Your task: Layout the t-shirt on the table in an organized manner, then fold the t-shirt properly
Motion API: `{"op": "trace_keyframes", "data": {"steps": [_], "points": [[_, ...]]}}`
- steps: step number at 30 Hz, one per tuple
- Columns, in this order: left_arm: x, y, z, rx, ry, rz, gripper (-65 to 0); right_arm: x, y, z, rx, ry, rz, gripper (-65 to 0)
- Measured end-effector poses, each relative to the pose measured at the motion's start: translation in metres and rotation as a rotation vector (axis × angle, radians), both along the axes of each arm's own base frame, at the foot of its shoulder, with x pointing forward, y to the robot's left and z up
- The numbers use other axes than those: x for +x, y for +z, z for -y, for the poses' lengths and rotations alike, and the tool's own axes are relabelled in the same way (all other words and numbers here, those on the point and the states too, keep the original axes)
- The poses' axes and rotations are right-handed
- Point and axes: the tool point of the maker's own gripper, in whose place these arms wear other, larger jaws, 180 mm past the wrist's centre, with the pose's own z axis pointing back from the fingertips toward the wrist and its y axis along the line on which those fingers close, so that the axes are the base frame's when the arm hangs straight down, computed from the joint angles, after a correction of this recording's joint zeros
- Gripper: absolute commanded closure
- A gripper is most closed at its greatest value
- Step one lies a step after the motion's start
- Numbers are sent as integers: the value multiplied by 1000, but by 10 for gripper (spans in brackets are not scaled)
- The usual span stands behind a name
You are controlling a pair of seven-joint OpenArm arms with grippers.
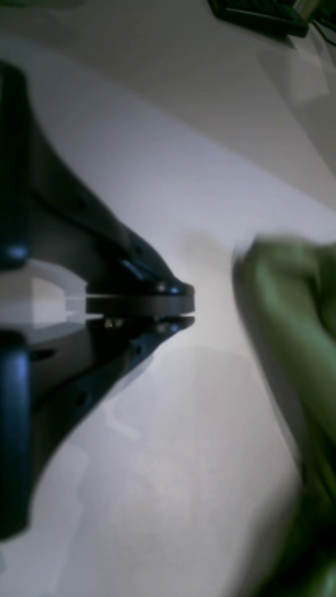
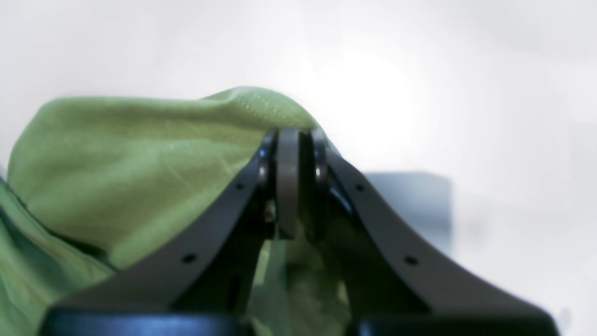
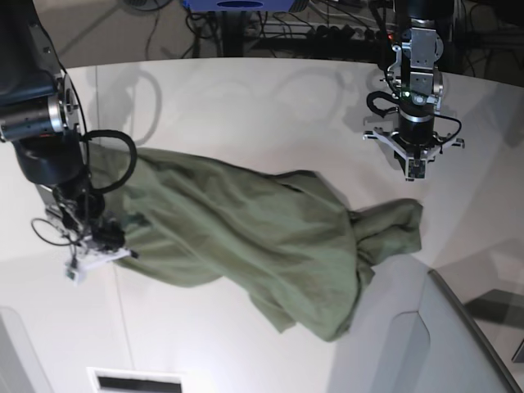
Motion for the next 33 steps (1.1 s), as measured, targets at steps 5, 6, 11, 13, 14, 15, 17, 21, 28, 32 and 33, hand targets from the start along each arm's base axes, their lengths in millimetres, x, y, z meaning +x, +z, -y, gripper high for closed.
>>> {"op": "trace_keyframes", "data": {"steps": [5,6,11,13,14,15,17,21,28,32,33], "points": [[-3,3,-14,-3,48,9,0,-9,1,43,48,-205,13,-44],[-4,5,-20,9,63,13,0,-12,0,50,45,-241,16,-44],[2,2,5,-2,-11,4,0,-17,3,57,29,-246,36,-41],[14,2,42,-25,-113,11,0,-17,3,53,31,-235,44,-42],[22,2,62,-39,-166,11,0,-17,3,51,27,-240,43,-42],[29,3,78,-50,-206,18,0,-16,3,49,24,-234,40,-42],[49,10,98,-53,-252,50,0,-15,2,44,39,-223,27,-42],[76,20,113,-68,-258,90,0,-16,2,44,43,-221,24,-42],[108,4,102,-60,-230,36,0,-16,1,43,48,-217,26,-42],[116,-18,82,-42,-196,-40,0,-17,1,43,53,-213,29,-41],[115,-20,77,-35,-194,-40,0,-17,1,43,53,-214,29,-41]]}}
